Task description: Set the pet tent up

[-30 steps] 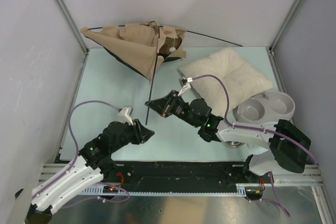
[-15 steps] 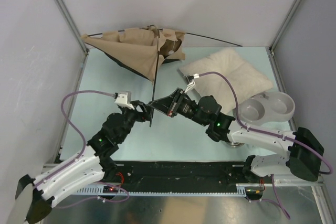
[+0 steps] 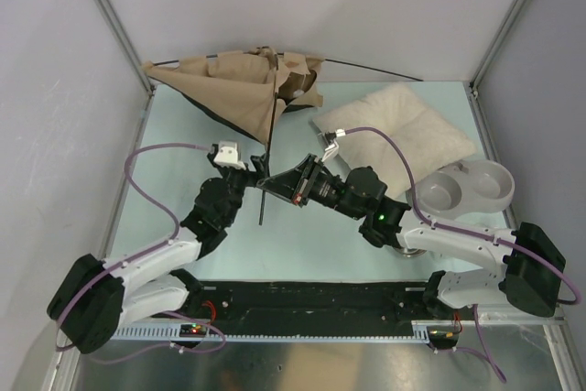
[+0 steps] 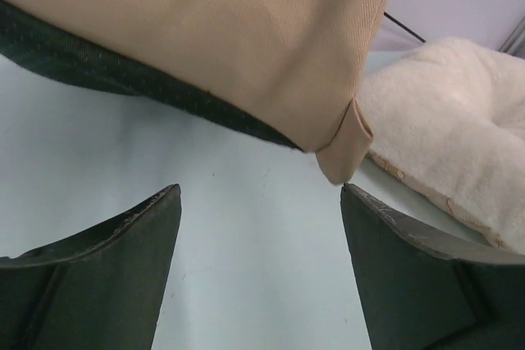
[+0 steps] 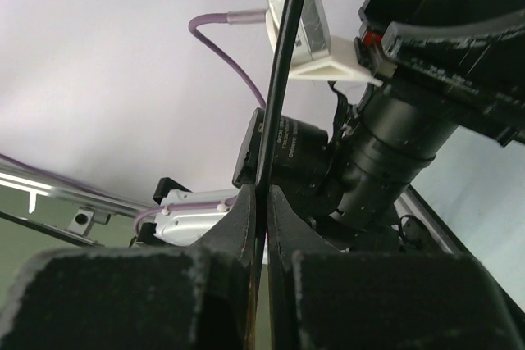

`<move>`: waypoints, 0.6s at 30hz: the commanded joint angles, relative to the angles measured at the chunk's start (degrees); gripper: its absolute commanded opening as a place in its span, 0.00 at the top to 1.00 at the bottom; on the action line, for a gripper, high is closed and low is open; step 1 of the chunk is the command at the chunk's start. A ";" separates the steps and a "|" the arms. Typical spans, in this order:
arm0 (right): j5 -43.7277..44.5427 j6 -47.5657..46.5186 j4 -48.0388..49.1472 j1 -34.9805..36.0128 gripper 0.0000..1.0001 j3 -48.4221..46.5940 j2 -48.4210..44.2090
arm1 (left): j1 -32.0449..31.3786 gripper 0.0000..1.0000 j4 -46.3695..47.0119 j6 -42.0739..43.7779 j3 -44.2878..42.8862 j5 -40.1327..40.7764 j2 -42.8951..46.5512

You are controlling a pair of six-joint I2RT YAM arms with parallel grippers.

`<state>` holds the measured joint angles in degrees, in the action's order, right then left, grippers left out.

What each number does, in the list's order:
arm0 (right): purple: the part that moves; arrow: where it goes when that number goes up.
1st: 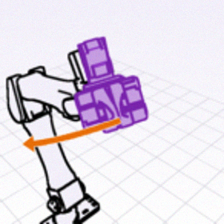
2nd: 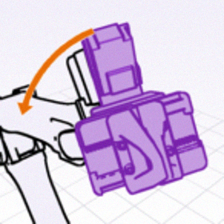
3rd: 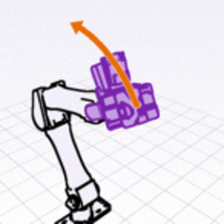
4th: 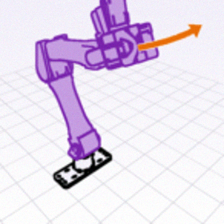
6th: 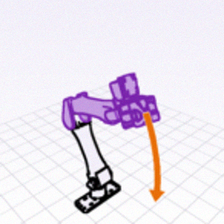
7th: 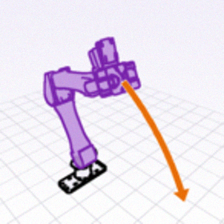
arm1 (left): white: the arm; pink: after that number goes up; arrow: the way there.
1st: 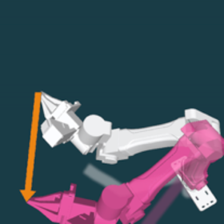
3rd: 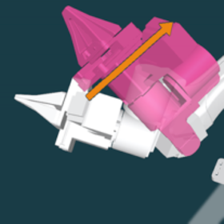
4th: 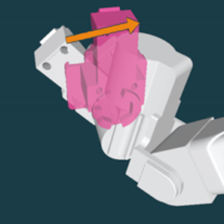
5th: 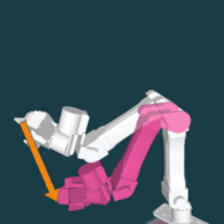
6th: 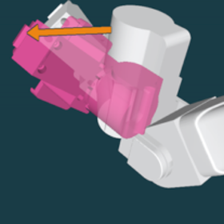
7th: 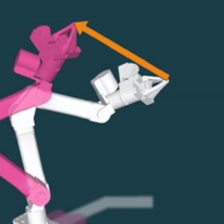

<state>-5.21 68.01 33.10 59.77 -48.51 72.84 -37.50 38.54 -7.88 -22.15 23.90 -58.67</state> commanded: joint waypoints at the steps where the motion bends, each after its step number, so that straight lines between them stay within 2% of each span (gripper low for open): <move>1: 0.48 0.64 2.72 -0.42 1.00 -2.90 -1.03 | 1.20 0.18 8.87 2.31 -4.30 -1.70 -3.61; 5: 0.32 0.88 3.13 -0.46 1.00 -2.90 -0.95 | 1.37 0.17 9.72 2.98 -5.88 -4.62 -6.03; 10: 0.34 0.92 3.26 -0.45 1.00 -2.90 -0.80 | 1.50 0.19 10.18 3.33 -6.66 -4.40 -8.02; 12: 0.30 0.90 3.15 -0.44 1.00 -2.90 -0.65 | 1.65 0.26 10.22 3.10 -6.91 -4.06 -8.80; 18: 0.21 1.11 3.16 -0.44 1.00 -2.90 -0.41 | 3.40 0.58 10.23 1.33 -8.25 -6.54 -10.92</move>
<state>-5.54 69.65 34.39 59.77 -48.69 72.84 -35.40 45.95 -6.33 -27.64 18.96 -68.73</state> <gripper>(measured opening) 0.042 0.482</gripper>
